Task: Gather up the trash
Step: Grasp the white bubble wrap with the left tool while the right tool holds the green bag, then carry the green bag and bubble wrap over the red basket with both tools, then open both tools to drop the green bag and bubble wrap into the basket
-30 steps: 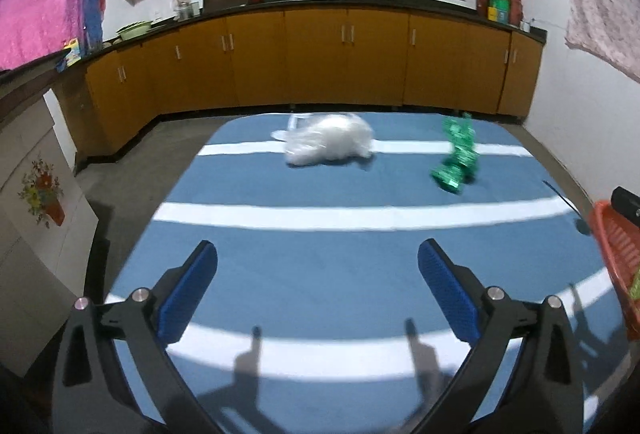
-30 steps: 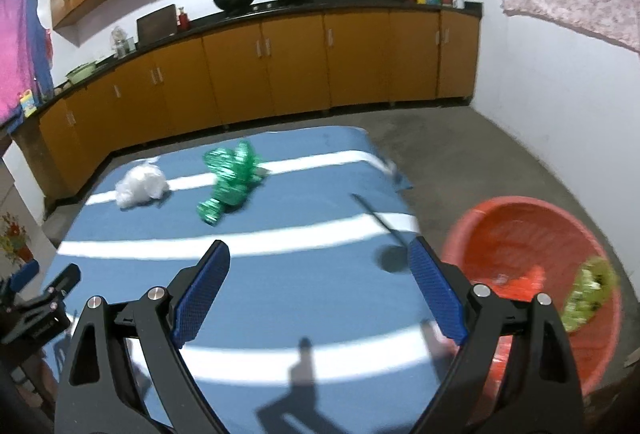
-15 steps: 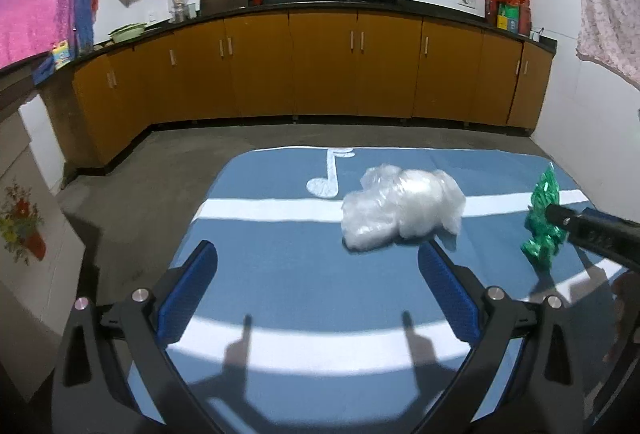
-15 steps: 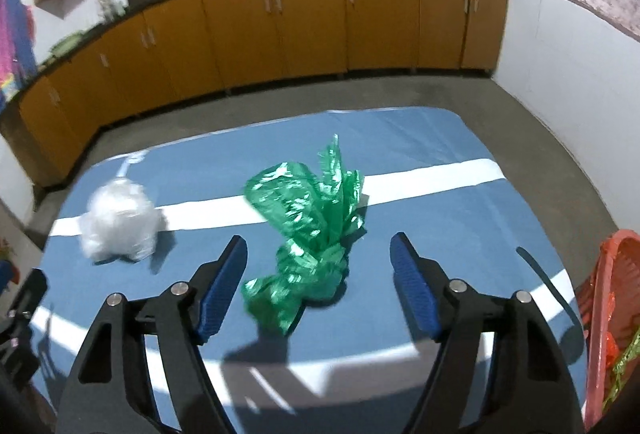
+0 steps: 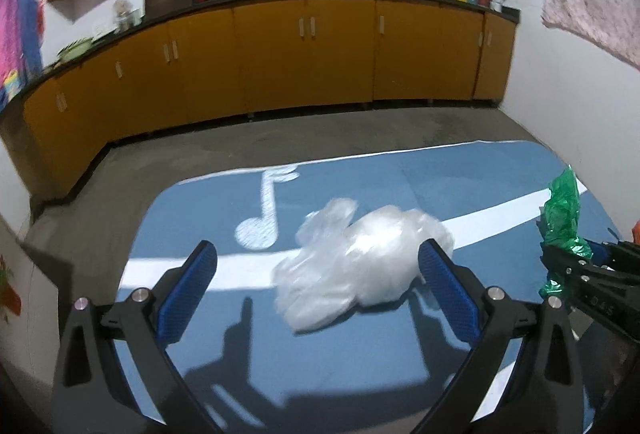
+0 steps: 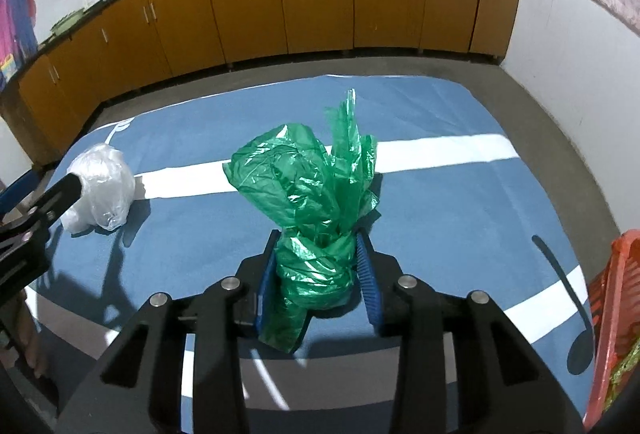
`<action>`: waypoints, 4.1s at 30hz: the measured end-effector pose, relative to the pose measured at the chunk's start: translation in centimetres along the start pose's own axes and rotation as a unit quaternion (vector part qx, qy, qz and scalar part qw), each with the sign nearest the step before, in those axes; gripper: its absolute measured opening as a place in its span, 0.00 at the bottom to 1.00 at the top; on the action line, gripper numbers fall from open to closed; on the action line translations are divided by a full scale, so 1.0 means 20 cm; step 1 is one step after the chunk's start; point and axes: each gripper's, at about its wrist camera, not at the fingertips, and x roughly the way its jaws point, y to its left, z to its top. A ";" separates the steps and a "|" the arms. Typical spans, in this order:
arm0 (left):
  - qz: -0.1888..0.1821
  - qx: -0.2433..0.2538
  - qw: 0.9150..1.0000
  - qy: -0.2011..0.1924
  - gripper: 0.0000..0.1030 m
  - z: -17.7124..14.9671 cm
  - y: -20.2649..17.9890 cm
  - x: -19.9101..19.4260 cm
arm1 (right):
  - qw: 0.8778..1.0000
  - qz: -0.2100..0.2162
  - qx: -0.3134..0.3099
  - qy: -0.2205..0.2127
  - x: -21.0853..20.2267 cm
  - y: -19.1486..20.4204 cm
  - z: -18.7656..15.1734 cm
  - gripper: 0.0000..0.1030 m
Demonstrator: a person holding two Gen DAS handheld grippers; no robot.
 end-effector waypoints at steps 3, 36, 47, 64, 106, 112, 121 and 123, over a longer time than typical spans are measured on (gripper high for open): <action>-0.005 0.022 1.000 -0.001 0.96 0.04 -0.05 0.05 | 1.000 0.007 0.001 0.000 -0.01 -0.03 0.00 0.36; -0.109 0.028 0.993 0.032 0.38 -0.09 -0.42 -0.37 | 0.997 -0.001 0.047 -0.056 -0.61 -0.44 -0.23 0.34; -0.154 0.053 0.987 -0.008 0.38 -0.13 -0.84 -0.86 | 0.991 -0.041 0.064 -0.108 -1.03 -0.73 -0.38 0.34; -0.220 0.086 0.971 -0.032 0.39 -0.20 -1.52 -1.13 | 0.976 -0.140 0.101 -0.132 -1.25 -1.16 -0.58 0.34; -0.264 0.129 0.956 0.020 0.41 -0.26 -2.09 -0.79 | 0.968 -0.135 0.173 -0.120 -1.10 -1.56 -0.62 0.34; -0.269 0.130 0.954 0.024 0.43 -0.25 -2.14 -0.75 | 0.966 -0.111 0.189 -0.140 -1.11 -1.62 -0.56 0.34; -0.273 0.115 0.954 0.041 0.65 -0.26 -2.11 -0.68 | 0.959 -0.052 0.230 -0.155 -1.13 -1.69 -0.56 0.58; -0.266 0.108 0.957 0.044 0.69 -0.26 -2.07 -0.67 | 0.958 -0.056 0.233 -0.157 -1.16 -1.69 -0.58 0.61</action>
